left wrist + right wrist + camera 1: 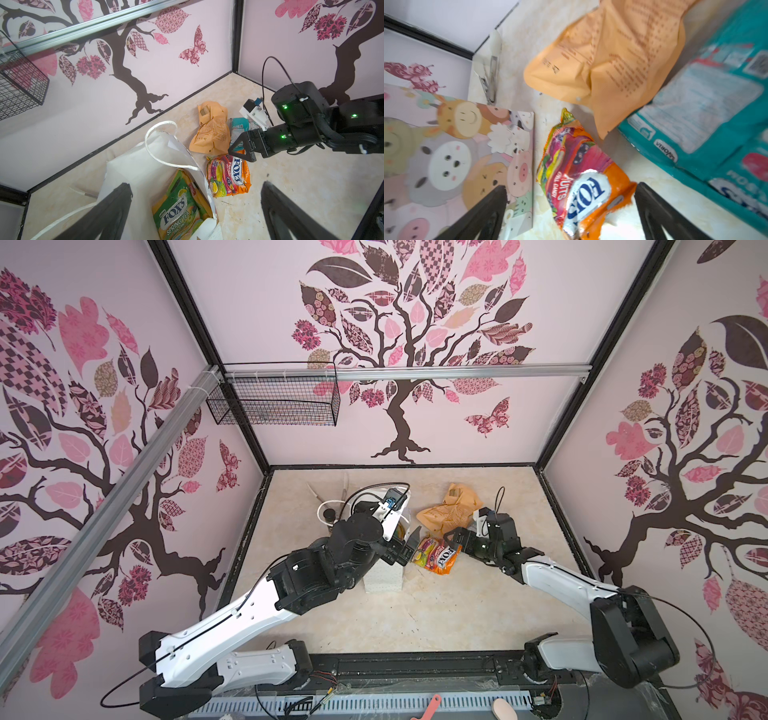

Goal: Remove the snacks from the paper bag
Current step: 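Carry the FOX'S fruits pack beside the teal pack with the right gripper and release, then raise the right gripper from the pack while the left moves back over the bag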

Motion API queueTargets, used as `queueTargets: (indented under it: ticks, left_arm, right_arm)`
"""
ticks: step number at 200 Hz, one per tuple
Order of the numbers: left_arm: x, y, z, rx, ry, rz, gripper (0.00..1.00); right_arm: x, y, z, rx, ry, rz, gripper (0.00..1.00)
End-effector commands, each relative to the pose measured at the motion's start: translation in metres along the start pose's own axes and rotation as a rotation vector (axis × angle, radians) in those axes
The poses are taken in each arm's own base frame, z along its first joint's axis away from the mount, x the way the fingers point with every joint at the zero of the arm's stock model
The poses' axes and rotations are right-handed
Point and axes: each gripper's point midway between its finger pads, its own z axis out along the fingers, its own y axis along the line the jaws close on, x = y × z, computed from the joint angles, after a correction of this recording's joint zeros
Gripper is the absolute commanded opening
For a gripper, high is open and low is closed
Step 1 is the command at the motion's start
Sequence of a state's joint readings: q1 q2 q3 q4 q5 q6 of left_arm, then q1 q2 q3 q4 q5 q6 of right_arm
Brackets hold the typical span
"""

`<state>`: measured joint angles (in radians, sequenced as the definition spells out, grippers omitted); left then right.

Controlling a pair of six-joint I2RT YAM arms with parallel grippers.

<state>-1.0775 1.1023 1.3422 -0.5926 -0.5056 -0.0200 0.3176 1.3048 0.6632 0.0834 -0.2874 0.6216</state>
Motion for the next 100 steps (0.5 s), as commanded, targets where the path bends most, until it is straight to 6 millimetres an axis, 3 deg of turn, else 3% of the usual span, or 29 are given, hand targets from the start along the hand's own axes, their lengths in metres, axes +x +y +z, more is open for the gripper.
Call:
queueTargets:
  ticks: [1,47,100]
  left_arm:
    - [-0.002,0.015,0.001,-0.076,-0.024,-0.044,0.99]
    - [-0.002,0.060,0.004,-0.199,-0.021,-0.196,0.99]
    - [0.003,0.096,0.009,-0.381,0.026,-0.245,0.95]
  right_arm:
    - [-0.028,0.024,-0.028,-0.016,-0.079,-0.073,0.99]
    - [-0.049,0.094,-0.075,-0.226,-0.125,-0.155,1.00]
    - [-0.035,0.173,-0.117,-0.425,-0.127,-0.292,0.99]
